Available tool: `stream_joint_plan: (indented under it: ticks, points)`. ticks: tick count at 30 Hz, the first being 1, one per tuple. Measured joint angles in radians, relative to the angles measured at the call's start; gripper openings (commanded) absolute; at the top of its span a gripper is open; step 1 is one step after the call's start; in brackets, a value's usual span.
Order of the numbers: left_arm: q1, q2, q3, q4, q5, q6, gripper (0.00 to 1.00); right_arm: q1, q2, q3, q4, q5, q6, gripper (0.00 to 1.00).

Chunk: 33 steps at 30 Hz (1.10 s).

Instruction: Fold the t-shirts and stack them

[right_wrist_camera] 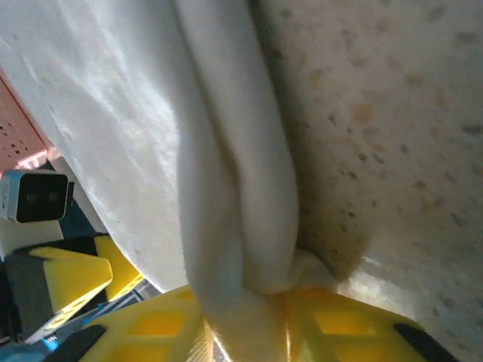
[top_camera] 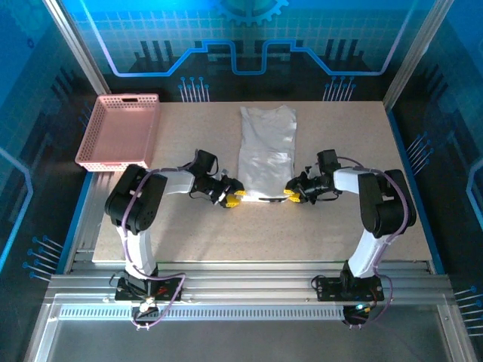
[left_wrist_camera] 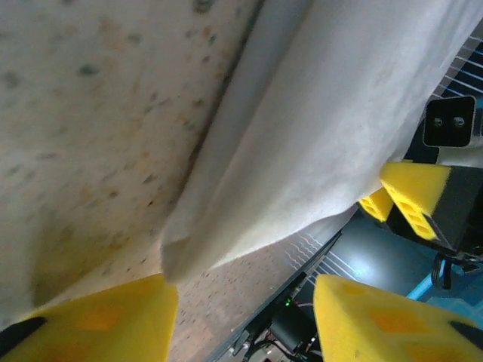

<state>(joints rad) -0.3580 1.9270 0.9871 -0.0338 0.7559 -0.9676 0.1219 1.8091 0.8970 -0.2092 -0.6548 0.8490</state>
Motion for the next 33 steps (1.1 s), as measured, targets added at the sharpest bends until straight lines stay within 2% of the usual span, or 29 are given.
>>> stream_joint_plan:
  ticks: [2,5,6,10,14,19,24,28,30,33]
  points:
    - [-0.003,0.016,0.006,0.007,0.000,-0.005,0.21,0.003,0.002,0.005,-0.010,0.005,0.002,0.13]
    - [-0.004,0.025,0.011,0.008,-0.008,-0.005,0.01,0.003,0.002,0.010,-0.031,0.016,-0.001,0.08]
    - [-0.004,0.024,0.012,0.005,-0.011,-0.003,0.00,0.003,0.001,0.011,-0.042,0.020,-0.003,0.07]
    - [-0.005,0.002,0.005,-0.036,-0.037,0.026,0.00,0.004,-0.043,0.003,-0.095,0.036,-0.008,0.04]
    - [-0.014,-0.111,-0.067,-0.069,-0.070,0.038,0.00,0.020,-0.161,-0.061,-0.139,0.049,-0.019,0.04]
    - [-0.100,-0.275,-0.187,-0.100,-0.129,0.020,0.00,0.065,-0.333,-0.194,-0.208,0.061,-0.010,0.04]
    - [-0.198,-0.484,-0.309,-0.159,-0.195,-0.056,0.00,0.156,-0.534,-0.275,-0.314,0.081,0.034,0.05]
    - [-0.259,-0.664,-0.336,-0.246,-0.247,-0.119,0.00,0.227,-0.710,-0.296,-0.398,0.102,0.104,0.05]
    - [-0.273,-0.745,-0.336,-0.276,-0.256,-0.154,0.00,0.237,-0.795,-0.294,-0.434,0.105,0.139,0.05]
    - [-0.259,-0.790,-0.318,-0.301,-0.255,-0.182,0.00,0.230,-0.837,-0.252,-0.499,0.115,0.157,0.05]
